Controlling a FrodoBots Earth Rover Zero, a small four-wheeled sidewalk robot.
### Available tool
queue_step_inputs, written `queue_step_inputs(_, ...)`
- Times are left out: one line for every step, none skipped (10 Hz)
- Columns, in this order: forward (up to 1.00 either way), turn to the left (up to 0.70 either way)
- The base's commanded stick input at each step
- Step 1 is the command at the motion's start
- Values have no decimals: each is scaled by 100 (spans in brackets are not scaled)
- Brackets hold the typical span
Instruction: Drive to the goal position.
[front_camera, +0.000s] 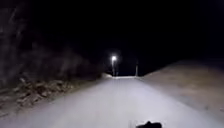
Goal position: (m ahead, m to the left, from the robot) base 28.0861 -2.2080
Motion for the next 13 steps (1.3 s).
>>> queue_step_inputs(70, 0)
queue_step_inputs(70, 0)
queue_step_inputs(70, 0)
queue_step_inputs(70, 0)
queue_step_inputs(70, 0)
queue_step_inputs(70, 0)
queue_step_inputs(70, 0)
queue_step_inputs(70, 0)
queue_step_inputs(70, 0)
queue_step_inputs(70, 0)
queue_step_inputs(70, 0)
queue_step_inputs(70, 0)
queue_step_inputs(70, 0)
